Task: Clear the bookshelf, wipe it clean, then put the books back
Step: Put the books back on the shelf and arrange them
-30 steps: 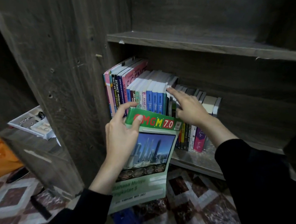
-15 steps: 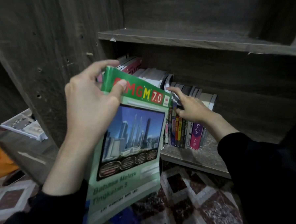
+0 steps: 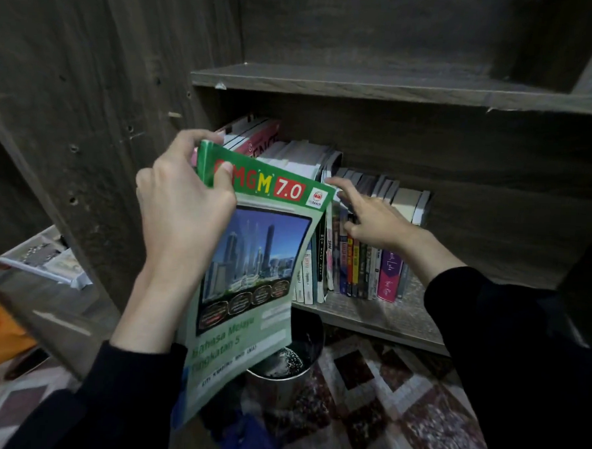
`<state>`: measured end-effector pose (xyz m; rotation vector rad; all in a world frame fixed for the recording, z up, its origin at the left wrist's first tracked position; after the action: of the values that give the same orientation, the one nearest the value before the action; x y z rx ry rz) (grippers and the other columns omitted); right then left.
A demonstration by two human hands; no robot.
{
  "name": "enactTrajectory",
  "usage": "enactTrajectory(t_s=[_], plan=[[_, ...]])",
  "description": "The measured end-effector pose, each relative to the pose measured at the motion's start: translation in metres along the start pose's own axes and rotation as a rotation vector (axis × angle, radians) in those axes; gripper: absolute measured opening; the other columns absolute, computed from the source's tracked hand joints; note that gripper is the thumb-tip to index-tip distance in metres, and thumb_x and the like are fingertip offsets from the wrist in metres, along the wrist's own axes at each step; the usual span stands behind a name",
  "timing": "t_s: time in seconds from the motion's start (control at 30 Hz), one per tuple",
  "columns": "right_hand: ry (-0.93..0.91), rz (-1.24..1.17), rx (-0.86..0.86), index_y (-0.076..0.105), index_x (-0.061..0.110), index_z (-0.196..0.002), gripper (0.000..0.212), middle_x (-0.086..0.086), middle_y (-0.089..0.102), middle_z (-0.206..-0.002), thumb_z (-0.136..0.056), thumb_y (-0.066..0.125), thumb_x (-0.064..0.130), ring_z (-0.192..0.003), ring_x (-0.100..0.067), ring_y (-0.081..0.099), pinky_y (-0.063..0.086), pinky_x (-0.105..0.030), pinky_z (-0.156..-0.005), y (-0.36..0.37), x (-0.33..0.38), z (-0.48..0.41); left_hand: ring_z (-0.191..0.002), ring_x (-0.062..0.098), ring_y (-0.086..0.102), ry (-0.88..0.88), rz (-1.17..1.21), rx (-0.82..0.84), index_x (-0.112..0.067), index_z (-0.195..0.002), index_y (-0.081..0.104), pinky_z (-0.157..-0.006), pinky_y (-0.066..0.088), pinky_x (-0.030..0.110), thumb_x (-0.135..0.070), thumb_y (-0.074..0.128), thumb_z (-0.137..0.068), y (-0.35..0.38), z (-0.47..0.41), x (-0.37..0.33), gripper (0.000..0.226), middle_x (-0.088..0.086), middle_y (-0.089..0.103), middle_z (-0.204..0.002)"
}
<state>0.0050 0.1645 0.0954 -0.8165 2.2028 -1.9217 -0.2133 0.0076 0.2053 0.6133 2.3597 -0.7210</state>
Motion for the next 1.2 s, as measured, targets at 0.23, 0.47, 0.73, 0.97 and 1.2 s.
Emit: enactTrajectory(t_s=[0.23,0.47,0.73,0.97,1.2], plan=[[-0.018,0.011,-0.025,0.005,0.043,-0.144,0.083,-0.022,0.06,-0.122,-0.086,0.052,0.006,-0.076,-0.027,0.065,0.054,-0.04,-0.072,0.003,-0.002,-0.004,-0.086,0.04,0.062,0.009,-0.058,-0.015,-0.02,-0.108,0.068,-0.082,0.05,0.046,-0.017,0.066,-0.082,-0.006,0.007,-0.018,0.025,0.011,0.071,-0.094],[-0.001,-0.025,-0.007,0.005,0.042,-0.145,0.084,-0.024,0.059,-0.125,-0.087,0.053,0.006,-0.085,-0.028,0.066,0.04,-0.026,-0.077,0.004,-0.002,-0.003,-0.091,0.035,0.063,-0.01,-0.065,0.014,-0.021,-0.104,0.069,-0.085,0.05,0.043,-0.015,0.063,-0.08,-0.001,0.005,-0.038,0.026,0.009,0.071,-0.095],[-0.01,0.0,-0.02,0.005,0.042,-0.143,0.082,-0.024,0.059,-0.125,-0.085,0.052,0.008,-0.099,-0.034,0.064,0.043,-0.047,-0.094,0.003,-0.001,-0.003,-0.097,0.029,0.061,-0.035,-0.115,0.067,-0.023,-0.099,0.071,-0.091,0.048,0.037,-0.013,0.062,-0.078,0.0,0.004,-0.049,0.025,0.007,0.07,-0.095],[-0.004,-0.002,-0.021,0.006,0.04,-0.145,0.082,-0.021,0.06,-0.122,-0.084,0.052,0.009,-0.089,-0.03,0.064,0.04,-0.039,-0.087,0.002,0.0,-0.003,-0.102,0.027,0.06,-0.022,-0.152,0.09,-0.018,-0.105,0.071,-0.088,0.046,0.028,-0.007,0.056,-0.077,0.013,-0.003,-0.06,0.033,0.008,0.069,-0.103],[-0.019,-0.017,-0.002,0.006,0.037,-0.147,0.082,-0.018,0.062,-0.119,-0.086,0.053,0.009,-0.061,-0.015,0.054,0.037,-0.027,-0.065,0.002,0.002,-0.001,-0.11,0.024,0.054,0.026,-0.208,0.028,-0.019,-0.109,0.069,-0.088,0.043,0.027,-0.009,0.053,-0.074,0.003,-0.015,-0.079,0.039,0.01,0.065,-0.111]])
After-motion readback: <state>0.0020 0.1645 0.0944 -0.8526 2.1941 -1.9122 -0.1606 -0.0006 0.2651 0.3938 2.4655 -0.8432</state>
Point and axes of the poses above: each hand's wrist, its own z-axis away from the middle knuckle, its own y-axis out of the palm, x = y × z, the point moved 8 cm from there along -z, towards the middle knuckle
